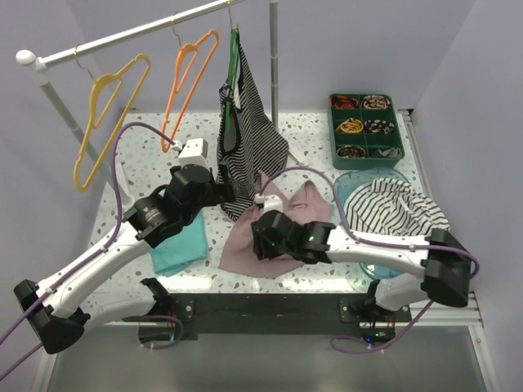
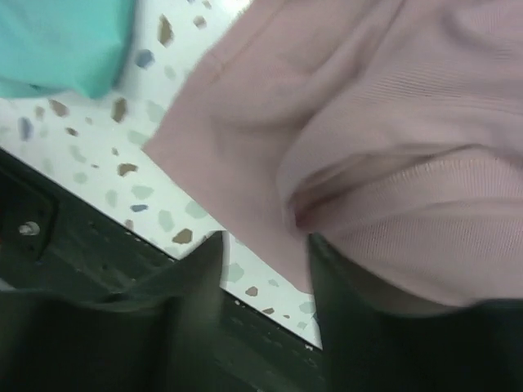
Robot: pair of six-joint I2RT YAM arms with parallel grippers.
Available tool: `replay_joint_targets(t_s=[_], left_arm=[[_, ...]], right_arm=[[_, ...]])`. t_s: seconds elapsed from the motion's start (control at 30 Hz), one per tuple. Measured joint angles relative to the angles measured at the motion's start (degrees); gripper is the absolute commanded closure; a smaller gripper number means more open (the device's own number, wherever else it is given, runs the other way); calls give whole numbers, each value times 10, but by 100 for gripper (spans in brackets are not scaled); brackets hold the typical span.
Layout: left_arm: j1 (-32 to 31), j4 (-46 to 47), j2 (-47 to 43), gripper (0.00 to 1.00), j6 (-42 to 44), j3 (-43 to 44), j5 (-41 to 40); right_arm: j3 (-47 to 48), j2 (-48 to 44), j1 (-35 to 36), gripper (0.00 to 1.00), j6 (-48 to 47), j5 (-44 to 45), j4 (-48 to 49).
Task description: Place the tank top on the hanger
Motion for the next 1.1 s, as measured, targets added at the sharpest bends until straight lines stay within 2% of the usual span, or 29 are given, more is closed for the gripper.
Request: replay_joint_targets(t_s=[0.07,0.13,0.2,0.3,0.37,0.47,0.53,0.63,0.8,1.1], left_arm=[[3,1,0,5,0,-13,5],[4,6,1,12,1,-31,19],[5,23,8,18,7,-50,44],[5,61,33,21,22,-75,98],[1,89,66,21,31,-84,139],[-31,116,117,24,38,-85,159],[-62,123,151,26,38,-82,159],[-101,127,197,29,38,-80,157],[-115,130,222,30,33,-84,152],[-130,123,224,31,9,-137,140]], right_arm=[[-10,18,18,25,6,14,-2],[-21,2,19,23,6,35,-14],[-28,-41,17,25,5,69,-30],[-29,-120,7,32,5,120,-57],[-32,-164,-21,32,0,128,-66],[-66,-192,-132,31,-27,101,-48],[-93,-179,-209,35,-57,77,-38],[-108,-123,-265,36,-97,40,-34],[-118,-66,-287,29,-134,8,-15],[-119,-7,-294,28,-160,5,38]])
